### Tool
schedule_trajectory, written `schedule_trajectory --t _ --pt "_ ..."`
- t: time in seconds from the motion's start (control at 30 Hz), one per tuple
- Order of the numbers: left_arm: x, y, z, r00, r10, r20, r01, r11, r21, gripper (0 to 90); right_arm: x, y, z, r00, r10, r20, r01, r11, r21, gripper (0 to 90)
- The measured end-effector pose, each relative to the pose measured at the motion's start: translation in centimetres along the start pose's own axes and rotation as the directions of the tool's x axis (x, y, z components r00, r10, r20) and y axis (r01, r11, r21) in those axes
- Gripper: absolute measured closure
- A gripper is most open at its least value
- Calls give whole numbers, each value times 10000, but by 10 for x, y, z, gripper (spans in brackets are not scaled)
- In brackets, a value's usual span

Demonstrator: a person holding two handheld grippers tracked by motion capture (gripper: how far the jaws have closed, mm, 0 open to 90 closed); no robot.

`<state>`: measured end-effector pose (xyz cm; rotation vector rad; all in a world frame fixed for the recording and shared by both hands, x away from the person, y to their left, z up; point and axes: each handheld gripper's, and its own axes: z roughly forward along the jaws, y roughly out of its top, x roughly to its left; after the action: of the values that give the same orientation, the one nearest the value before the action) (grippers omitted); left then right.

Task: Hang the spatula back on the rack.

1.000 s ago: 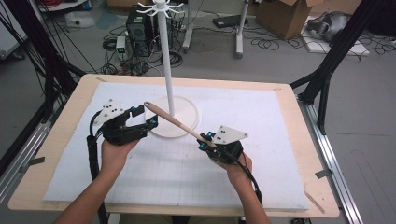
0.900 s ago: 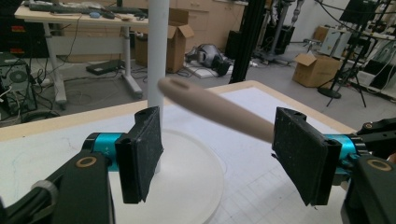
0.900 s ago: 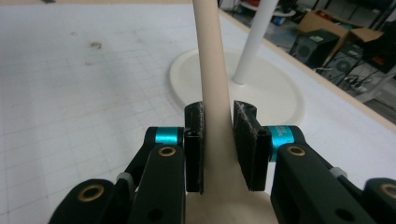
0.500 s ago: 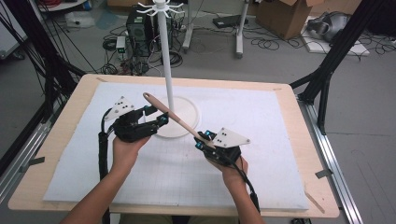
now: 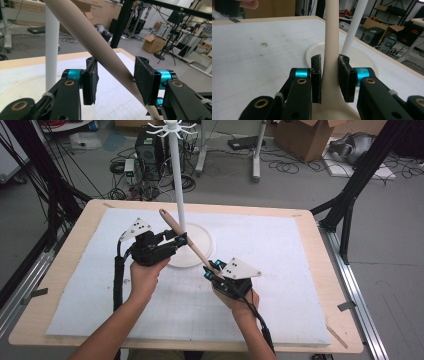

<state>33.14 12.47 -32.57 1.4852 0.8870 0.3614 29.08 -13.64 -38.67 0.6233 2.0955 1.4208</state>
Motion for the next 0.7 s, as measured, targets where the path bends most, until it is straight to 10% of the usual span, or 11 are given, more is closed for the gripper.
schedule_trajectory --t 0.37,0.7 --pt "-9 11 -2 9957 -148 916 181 9992 -351 670 9 6 2 9997 -160 -168 158 9998 -158 735" --pt "-29 34 -6 9701 584 2354 -424 9965 -725 743 9 15 -1 9983 -148 -570 100 9964 -841 731"
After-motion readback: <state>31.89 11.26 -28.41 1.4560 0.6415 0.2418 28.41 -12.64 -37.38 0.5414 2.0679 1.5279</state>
